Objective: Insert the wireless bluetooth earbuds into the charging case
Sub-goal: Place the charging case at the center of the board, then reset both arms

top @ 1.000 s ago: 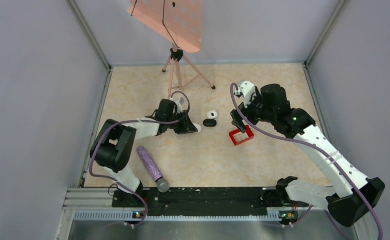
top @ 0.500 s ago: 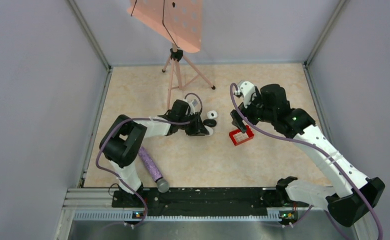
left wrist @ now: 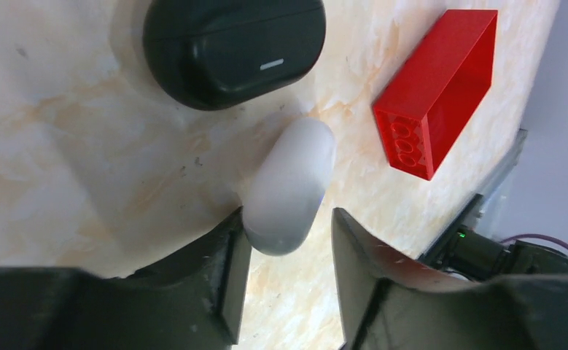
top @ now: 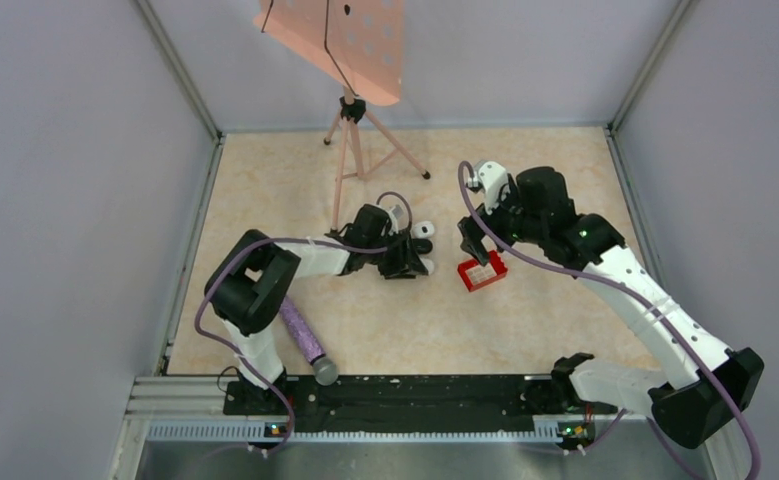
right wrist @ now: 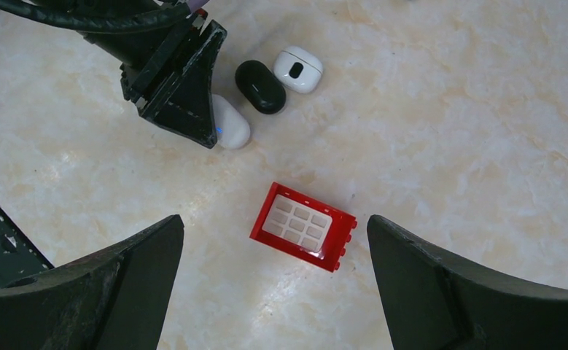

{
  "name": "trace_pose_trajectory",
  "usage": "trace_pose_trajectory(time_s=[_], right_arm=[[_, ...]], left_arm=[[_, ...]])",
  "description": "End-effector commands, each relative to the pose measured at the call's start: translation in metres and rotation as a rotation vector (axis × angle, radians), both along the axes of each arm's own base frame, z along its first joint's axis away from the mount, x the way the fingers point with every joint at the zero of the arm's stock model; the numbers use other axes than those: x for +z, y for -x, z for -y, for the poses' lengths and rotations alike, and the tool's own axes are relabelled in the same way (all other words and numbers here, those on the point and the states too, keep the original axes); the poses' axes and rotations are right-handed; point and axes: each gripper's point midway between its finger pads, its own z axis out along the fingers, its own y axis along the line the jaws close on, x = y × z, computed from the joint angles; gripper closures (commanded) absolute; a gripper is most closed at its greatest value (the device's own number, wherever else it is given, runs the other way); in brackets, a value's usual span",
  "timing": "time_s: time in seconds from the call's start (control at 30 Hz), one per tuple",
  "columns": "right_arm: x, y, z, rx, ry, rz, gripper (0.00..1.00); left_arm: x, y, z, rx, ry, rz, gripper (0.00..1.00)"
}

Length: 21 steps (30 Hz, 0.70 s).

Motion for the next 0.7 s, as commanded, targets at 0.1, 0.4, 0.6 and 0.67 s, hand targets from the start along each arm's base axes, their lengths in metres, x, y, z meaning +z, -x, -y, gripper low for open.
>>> trace_pose_trajectory(time_s=[0.1, 0.4, 0.6, 0.67], right_arm=[[0.013, -0.009, 0.012, -0.103, -0.067, -0.011, 0.05], [0.02, -0.032, 0.037, -0.277, -0.11, -0.025, 0.02], [0.028, -0.073, 0.082, -0.667, -0.181, 0.003, 0.01], [0.027, -0.083, 0.093, -0.755, -0.171, 0.03, 0.01]], left_arm=[[0.005, -0.011, -0.027, 0.011, -0.153, 0.097, 0.31], [0.056, -0.021, -0.086, -0.01, -0.215, 0.29, 0.05], [0.107, -0.039, -0.161, 0.082, -0.3, 0.502, 0.01], [0.133, -0.045, -0.186, 0.151, -0.34, 0.61, 0.01]])
